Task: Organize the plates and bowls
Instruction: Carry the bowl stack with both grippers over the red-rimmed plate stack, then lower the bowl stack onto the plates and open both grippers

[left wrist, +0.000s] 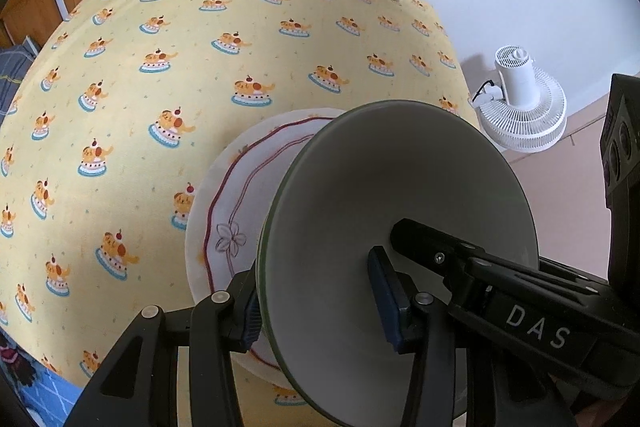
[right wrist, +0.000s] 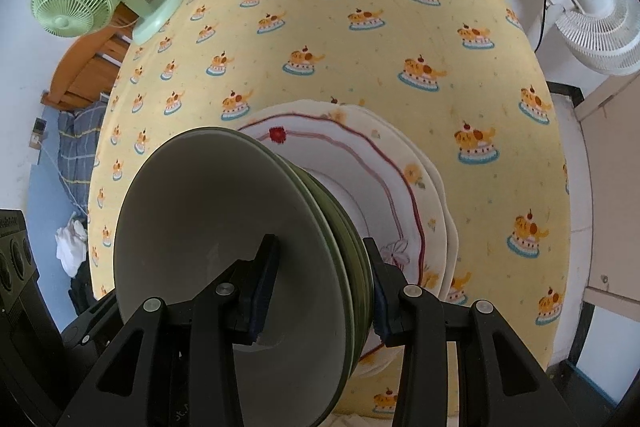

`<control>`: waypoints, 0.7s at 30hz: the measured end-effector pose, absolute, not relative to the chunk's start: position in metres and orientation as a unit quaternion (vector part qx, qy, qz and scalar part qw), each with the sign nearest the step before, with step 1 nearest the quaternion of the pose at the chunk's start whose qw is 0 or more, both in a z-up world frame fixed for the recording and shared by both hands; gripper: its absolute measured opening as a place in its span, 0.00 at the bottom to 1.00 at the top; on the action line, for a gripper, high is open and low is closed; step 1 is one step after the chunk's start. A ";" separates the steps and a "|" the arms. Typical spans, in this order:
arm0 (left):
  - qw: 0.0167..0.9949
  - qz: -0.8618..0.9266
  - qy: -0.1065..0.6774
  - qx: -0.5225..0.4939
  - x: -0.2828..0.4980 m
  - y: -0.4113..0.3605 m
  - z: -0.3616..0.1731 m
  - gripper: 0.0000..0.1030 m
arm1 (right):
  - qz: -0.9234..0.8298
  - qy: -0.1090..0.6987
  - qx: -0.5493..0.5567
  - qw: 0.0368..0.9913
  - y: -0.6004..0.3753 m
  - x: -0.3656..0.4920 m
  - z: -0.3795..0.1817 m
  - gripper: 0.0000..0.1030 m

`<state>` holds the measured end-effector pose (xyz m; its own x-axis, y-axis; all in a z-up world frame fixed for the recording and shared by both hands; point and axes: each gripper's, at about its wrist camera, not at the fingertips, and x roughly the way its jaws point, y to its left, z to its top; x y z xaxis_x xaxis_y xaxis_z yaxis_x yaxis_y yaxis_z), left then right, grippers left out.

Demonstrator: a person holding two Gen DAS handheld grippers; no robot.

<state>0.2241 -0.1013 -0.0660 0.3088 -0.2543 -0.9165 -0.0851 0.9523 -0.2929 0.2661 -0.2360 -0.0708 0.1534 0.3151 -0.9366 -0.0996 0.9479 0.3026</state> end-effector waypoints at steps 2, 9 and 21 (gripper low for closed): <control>0.798 -0.054 0.583 -0.144 0.227 -0.102 -0.066 0.45 | 0.137 0.635 0.085 0.756 -0.236 0.269 -0.071 0.42; 0.799 -0.055 0.581 -0.145 0.232 -0.103 -0.067 0.45 | 0.136 0.632 0.084 0.758 -0.239 0.274 -0.070 0.42; 0.802 -0.039 0.579 -0.144 0.223 -0.112 -0.066 0.46 | 0.142 0.626 0.074 0.763 -0.246 0.267 -0.068 0.41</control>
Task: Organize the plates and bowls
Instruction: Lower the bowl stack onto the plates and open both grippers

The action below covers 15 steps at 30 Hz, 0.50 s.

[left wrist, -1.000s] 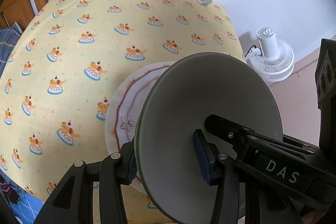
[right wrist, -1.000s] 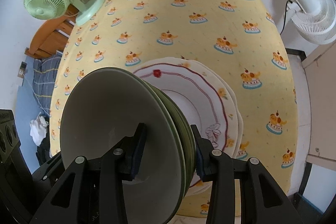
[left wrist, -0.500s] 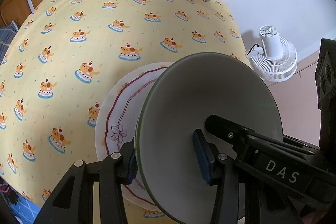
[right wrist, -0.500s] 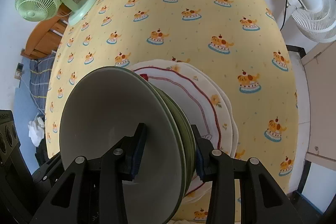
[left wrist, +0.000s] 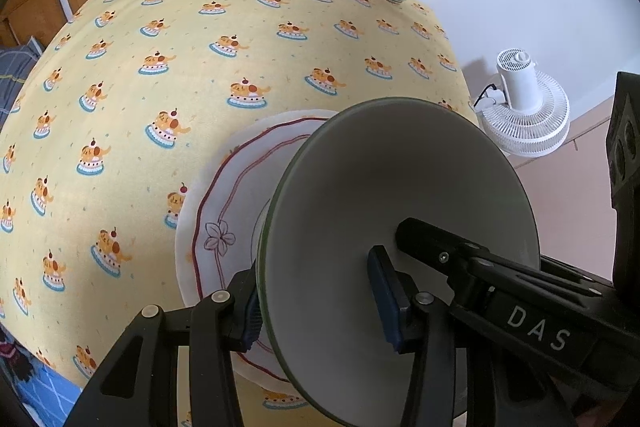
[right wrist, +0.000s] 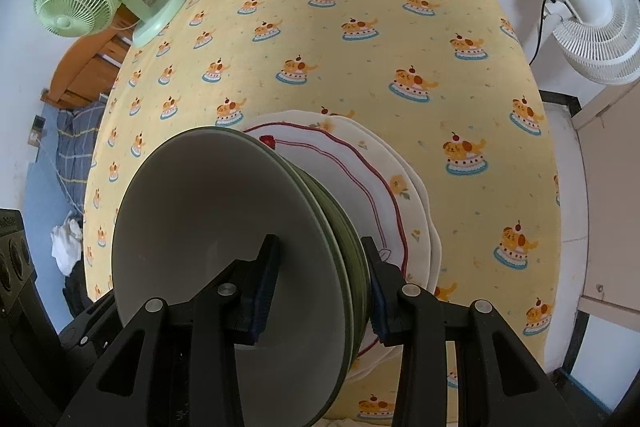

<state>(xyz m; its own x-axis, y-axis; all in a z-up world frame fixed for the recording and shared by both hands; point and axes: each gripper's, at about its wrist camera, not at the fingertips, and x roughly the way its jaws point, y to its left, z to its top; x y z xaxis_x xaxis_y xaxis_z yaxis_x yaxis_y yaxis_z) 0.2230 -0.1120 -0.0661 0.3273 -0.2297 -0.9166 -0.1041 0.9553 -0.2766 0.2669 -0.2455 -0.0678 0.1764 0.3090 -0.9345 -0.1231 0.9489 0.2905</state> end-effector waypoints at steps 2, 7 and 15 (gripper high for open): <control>0.801 -0.034 0.580 -0.146 0.222 -0.113 -0.066 0.49 | 0.143 0.623 0.071 0.766 -0.246 0.266 -0.067 0.41; 0.808 0.014 0.576 -0.123 0.215 -0.111 -0.058 0.71 | 0.150 0.608 0.060 0.777 -0.249 0.262 -0.060 0.42; 0.824 0.014 0.558 -0.093 0.200 -0.114 -0.042 0.76 | 0.137 0.585 0.048 0.798 -0.256 0.244 -0.044 0.54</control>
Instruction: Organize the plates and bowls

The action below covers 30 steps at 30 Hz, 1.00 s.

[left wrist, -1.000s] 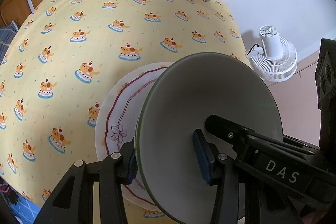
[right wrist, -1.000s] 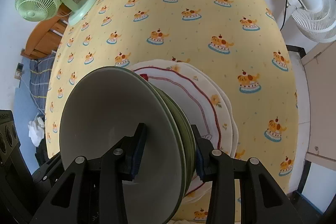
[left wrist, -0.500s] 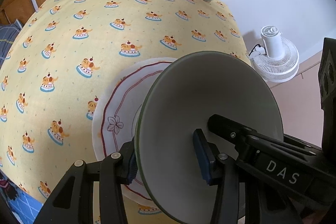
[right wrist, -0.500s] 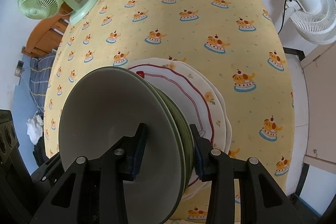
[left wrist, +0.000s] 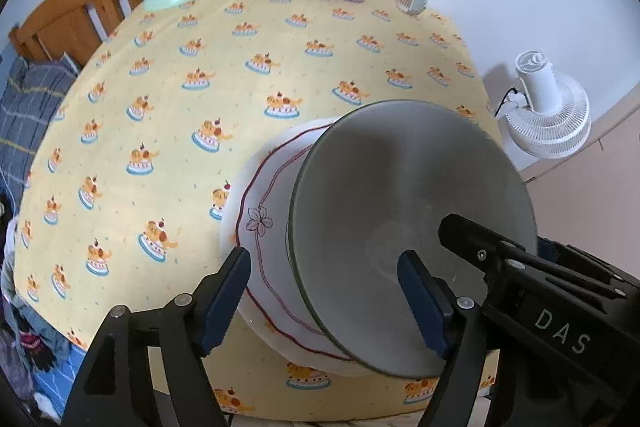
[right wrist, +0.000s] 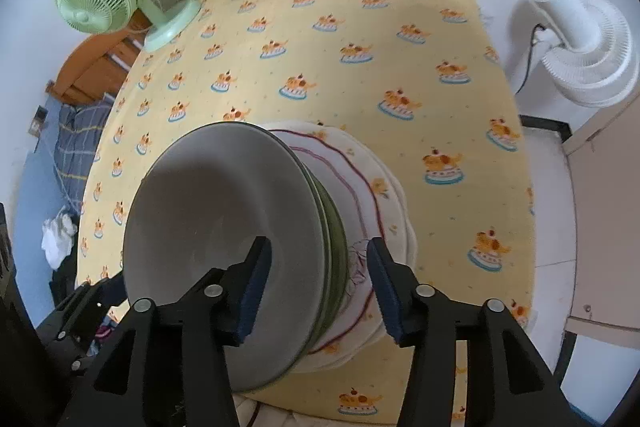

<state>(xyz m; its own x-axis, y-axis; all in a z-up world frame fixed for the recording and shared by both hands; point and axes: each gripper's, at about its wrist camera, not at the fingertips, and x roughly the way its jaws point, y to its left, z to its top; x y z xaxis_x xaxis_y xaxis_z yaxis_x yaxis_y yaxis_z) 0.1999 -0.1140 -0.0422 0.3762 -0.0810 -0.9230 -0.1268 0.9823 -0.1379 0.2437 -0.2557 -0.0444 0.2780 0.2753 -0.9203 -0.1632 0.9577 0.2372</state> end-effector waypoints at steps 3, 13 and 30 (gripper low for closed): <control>0.837 0.003 0.542 -0.076 0.194 -0.115 -0.032 0.79 | 0.119 0.564 0.044 0.816 -0.258 0.233 -0.032 0.57; 0.882 -0.020 0.471 -0.030 0.167 -0.081 0.010 0.83 | 0.042 0.476 0.038 0.877 -0.238 0.185 0.016 0.66; 0.922 -0.019 0.385 0.030 0.104 0.022 0.013 0.90 | 0.006 0.380 0.056 0.923 -0.145 0.094 0.021 0.76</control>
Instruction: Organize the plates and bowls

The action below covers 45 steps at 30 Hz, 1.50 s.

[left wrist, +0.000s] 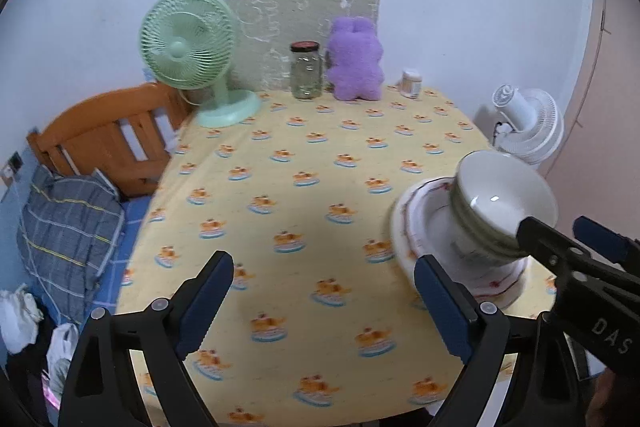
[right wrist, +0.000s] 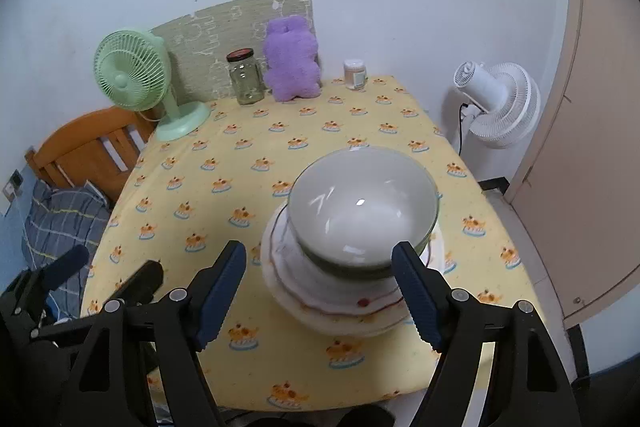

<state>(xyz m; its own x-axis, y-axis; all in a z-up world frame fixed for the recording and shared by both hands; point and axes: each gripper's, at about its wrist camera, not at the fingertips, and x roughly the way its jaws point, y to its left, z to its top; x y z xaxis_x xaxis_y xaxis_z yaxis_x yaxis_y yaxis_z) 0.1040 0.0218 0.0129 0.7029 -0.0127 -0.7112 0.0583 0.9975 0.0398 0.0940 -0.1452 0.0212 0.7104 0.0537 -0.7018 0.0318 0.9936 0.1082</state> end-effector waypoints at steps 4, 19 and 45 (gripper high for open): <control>0.929 0.003 0.370 0.025 0.085 0.038 0.000 0.90 | 0.006 0.369 0.043 0.929 -0.133 0.080 0.007 0.76; 0.939 0.015 0.344 0.016 0.024 0.050 -0.026 0.91 | -0.001 0.343 0.031 0.939 -0.133 0.018 -0.030 0.76; 0.951 0.018 0.310 0.001 -0.007 0.048 -0.016 1.00 | 0.005 0.306 0.018 0.952 -0.127 -0.013 -0.018 0.84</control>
<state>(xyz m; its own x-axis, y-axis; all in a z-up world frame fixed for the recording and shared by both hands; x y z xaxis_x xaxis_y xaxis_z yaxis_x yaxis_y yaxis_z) -0.0073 0.0482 -0.0157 0.8071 0.0349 -0.5894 -0.0331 0.9994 0.0137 -0.0130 -0.1274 -0.0183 0.8132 0.0203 -0.5817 0.0022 0.9993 0.0380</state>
